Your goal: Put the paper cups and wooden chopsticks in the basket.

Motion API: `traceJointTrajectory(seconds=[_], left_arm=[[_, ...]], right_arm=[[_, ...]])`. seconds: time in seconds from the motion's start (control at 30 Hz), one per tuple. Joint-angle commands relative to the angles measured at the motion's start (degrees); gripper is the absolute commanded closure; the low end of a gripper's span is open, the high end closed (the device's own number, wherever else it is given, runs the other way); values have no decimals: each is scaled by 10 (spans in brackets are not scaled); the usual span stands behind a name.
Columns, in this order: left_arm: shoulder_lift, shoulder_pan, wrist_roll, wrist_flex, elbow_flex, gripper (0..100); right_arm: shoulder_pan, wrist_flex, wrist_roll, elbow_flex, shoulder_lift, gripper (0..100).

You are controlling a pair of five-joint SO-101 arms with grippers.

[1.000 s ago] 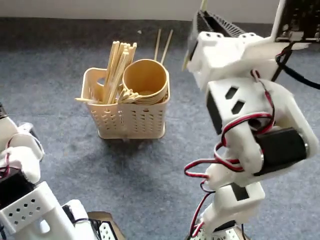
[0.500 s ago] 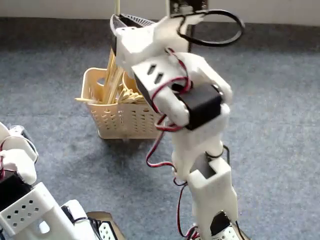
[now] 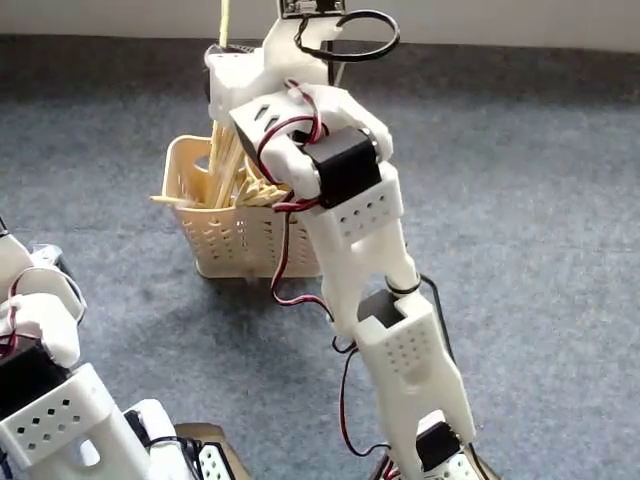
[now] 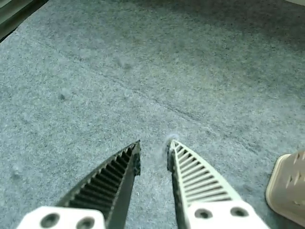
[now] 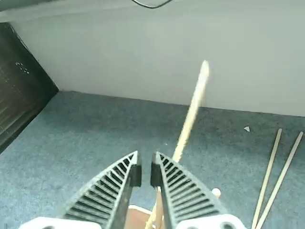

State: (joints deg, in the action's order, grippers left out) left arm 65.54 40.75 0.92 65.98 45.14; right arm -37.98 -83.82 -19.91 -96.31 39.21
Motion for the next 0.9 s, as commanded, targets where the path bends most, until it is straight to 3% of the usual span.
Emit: traceJointTrajectory(seconds=[0.0, 0.13, 0.27, 0.37, 0.53, 0.8, 0.87], left_arm=[[-1, -8, 6, -10, -10, 888], [-1, -8, 6, -10, -10, 888], [-1, -8, 6, -10, -10, 888], [-1, -9, 6, -10, -10, 888], [-1, -10, 4, -10, -7, 886], [3, -11, 4, -20, -4, 888], [3, -8, 3, -19, -7, 888]], right_arm=[[-20, -9, -7, -46, 22, 947], [-42, -11, -4, -49, 79, 947], [0, 11, -3, -51, 65, 947], [41, 3, 7, -51, 23, 942], [82, -43, 102, -51, -73, 884], [87, -58, 106, -47, -199, 861], [118, -73, 120, -48, -224, 861]])
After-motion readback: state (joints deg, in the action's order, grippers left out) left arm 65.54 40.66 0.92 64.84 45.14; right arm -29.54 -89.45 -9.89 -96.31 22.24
